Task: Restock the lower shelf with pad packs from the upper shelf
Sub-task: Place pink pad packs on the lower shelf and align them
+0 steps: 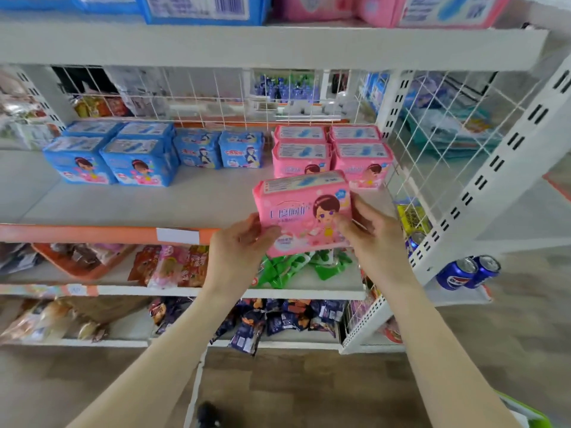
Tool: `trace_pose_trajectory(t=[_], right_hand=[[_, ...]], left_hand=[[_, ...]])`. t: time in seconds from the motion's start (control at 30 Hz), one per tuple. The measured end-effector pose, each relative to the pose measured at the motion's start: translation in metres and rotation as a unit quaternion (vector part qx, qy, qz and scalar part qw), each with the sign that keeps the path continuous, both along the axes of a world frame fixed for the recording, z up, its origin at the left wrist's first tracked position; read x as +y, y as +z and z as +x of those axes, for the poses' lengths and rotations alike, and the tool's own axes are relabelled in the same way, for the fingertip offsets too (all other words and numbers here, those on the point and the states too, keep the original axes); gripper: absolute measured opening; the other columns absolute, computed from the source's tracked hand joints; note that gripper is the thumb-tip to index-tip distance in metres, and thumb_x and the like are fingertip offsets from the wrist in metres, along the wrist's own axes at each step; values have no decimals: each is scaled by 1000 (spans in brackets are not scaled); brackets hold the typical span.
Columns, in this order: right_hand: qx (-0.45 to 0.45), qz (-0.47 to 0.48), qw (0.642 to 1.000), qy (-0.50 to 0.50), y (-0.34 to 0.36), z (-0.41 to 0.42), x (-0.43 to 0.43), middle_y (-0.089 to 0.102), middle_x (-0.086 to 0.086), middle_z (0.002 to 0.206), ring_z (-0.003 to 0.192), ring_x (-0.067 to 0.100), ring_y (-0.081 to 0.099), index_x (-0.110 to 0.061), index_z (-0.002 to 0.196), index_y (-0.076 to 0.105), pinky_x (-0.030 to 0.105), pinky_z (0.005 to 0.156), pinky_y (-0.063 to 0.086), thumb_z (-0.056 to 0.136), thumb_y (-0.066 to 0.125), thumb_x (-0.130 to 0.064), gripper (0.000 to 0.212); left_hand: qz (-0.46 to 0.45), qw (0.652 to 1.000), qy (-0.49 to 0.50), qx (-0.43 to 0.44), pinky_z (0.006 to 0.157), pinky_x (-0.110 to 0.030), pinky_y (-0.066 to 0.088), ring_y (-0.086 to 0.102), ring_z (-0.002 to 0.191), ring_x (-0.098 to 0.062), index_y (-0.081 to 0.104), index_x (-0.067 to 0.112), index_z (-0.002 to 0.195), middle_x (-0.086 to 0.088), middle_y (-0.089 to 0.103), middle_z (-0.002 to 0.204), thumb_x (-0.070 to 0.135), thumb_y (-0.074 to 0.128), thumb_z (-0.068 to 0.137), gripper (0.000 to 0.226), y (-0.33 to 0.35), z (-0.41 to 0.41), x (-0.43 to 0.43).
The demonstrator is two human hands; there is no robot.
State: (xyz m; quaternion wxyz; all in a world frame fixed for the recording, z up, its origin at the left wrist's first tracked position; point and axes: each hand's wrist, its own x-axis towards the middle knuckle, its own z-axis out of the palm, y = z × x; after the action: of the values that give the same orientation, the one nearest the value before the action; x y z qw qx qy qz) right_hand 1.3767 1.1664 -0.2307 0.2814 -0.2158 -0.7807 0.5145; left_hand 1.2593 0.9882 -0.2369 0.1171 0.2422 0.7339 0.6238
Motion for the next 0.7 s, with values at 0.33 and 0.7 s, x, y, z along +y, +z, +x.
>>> trace_pose_trajectory(t=[0.33,0.7], right_hand=[[-63,94,988,-107,-2,-59,-14,75,-3,86,79,9,67,-22,111,70,27,77,51,99,60,-29,18],[-104,24,979,-173,-18,-97,-32,72,-9,94,83,1,67,-12,128,61,24,80,54,99,59,-27,33]], left_hand=[[-41,998,19,34,58,-30,35,43,57,-13,76,16,81,-16,65,64,50,67,86,35,-11,-68,8],[-90,986,-51,130,53,-30,31,28,54,-20,57,12,75,5,41,48,53,55,87,43,-23,-130,18]])
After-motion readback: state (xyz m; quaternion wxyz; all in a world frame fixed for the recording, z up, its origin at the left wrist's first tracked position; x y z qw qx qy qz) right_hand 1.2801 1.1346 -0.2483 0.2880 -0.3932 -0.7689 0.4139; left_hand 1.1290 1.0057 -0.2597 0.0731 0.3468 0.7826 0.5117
